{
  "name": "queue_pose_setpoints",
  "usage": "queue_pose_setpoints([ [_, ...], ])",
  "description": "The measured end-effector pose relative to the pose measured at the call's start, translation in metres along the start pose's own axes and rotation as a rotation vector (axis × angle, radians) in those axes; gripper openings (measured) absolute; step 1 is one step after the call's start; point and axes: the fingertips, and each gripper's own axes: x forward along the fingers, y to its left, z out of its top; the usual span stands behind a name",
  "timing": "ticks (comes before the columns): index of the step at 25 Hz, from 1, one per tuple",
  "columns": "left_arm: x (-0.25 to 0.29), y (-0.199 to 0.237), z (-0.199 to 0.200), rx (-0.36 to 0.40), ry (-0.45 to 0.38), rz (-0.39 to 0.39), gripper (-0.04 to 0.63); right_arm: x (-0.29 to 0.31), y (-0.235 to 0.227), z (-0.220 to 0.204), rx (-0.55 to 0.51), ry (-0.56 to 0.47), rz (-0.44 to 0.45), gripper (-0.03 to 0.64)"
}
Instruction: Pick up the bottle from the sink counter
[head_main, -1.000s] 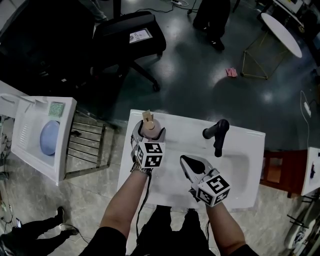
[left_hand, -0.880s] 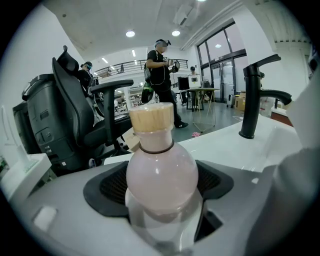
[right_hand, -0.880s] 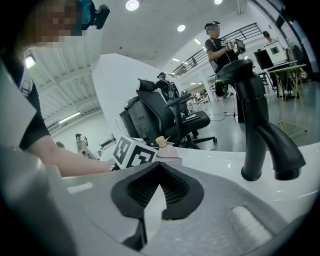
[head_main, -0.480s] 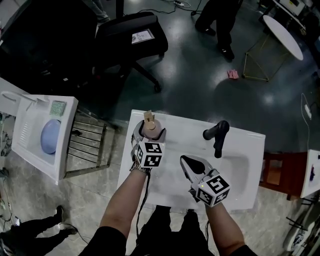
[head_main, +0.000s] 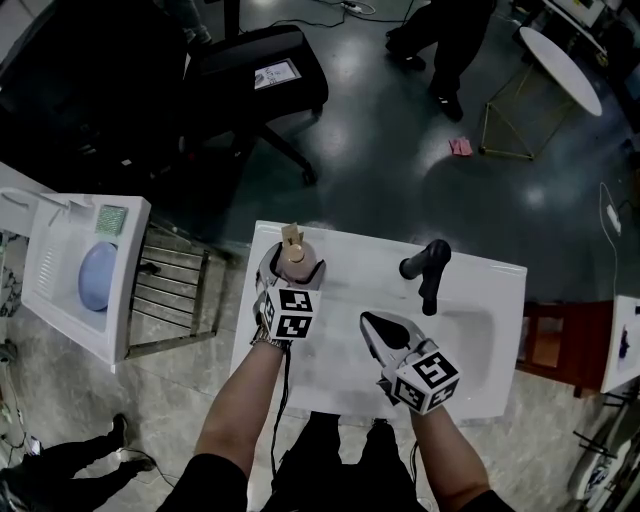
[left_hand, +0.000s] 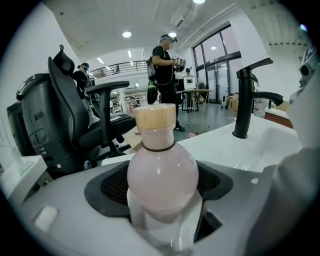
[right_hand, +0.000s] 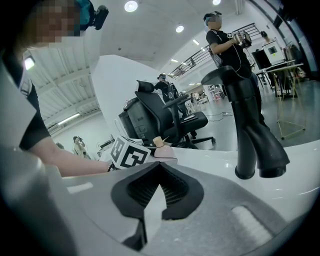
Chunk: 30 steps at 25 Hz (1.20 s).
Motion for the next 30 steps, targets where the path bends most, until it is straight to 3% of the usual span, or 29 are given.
queue_pose_setpoints([
  [12, -0.019, 0.006, 0.014, -0.019, -0.044, -0.005, 0.395, 0.002, -0.001, 0.004, -0.006, 0.000, 0.027, 0.000],
  [22, -0.064, -0.006, 0.040, -0.136, -0.128, -0.032, 0.396, -0.005, 0.007, 0.013, -0.032, -0.008, 0.065, 0.000],
  [30, -0.106, -0.023, 0.060, -0.128, -0.157, -0.033, 0.394, -0.025, 0.014, 0.027, -0.064, -0.034, 0.090, 0.000],
])
